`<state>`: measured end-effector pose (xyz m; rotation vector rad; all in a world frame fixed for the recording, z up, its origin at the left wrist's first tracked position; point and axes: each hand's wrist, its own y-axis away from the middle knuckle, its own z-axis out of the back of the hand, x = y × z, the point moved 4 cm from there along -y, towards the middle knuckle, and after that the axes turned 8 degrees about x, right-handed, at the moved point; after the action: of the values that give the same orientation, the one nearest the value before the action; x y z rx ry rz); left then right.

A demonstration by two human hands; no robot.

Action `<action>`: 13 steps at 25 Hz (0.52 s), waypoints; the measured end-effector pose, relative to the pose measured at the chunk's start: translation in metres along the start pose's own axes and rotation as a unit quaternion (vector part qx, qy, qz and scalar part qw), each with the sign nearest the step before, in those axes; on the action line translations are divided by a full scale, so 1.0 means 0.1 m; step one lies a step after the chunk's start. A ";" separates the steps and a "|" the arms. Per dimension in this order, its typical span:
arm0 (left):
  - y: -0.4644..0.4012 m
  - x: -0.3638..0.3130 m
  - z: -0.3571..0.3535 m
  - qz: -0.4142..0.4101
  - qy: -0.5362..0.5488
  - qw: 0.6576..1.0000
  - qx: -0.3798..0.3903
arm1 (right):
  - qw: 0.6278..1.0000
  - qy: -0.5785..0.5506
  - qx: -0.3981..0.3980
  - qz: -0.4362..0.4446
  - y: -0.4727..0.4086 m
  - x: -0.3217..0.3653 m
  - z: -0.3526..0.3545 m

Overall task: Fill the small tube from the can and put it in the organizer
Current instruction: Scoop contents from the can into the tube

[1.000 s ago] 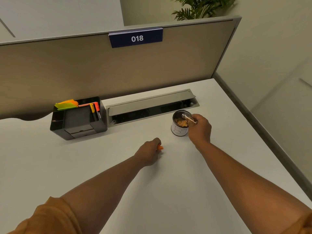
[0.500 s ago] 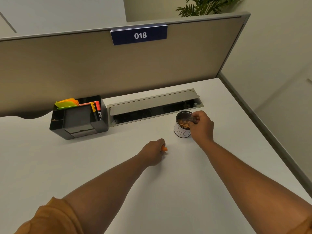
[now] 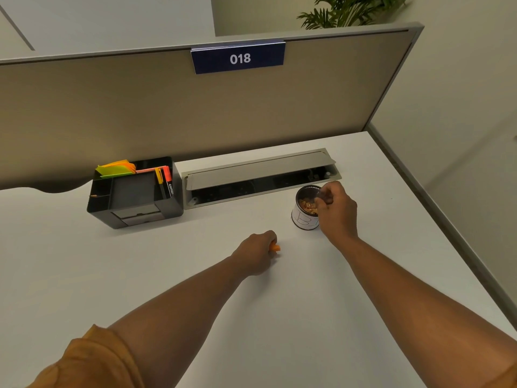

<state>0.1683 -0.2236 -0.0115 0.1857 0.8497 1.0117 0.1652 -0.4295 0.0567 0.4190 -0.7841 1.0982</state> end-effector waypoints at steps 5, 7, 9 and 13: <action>0.00 0.00 0.00 0.003 0.004 1.000 0.003 | 1.000 -0.012 -0.008 0.008 0.01 0.01 0.00; 0.01 0.00 0.00 0.005 0.005 1.000 0.003 | 1.000 -0.024 -0.017 0.000 0.01 -0.02 0.00; 0.01 0.01 0.00 0.006 0.010 1.000 0.003 | 0.997 -0.064 -0.026 -0.023 0.01 -0.04 0.00; 0.02 0.00 0.03 0.012 0.050 0.999 -0.007 | 0.992 -0.109 -0.026 -0.059 0.03 -0.07 0.00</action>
<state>0.1696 -0.2219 -0.0086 0.1354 0.9328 1.0549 0.1610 -0.4325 0.0512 0.5412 -0.9665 0.9297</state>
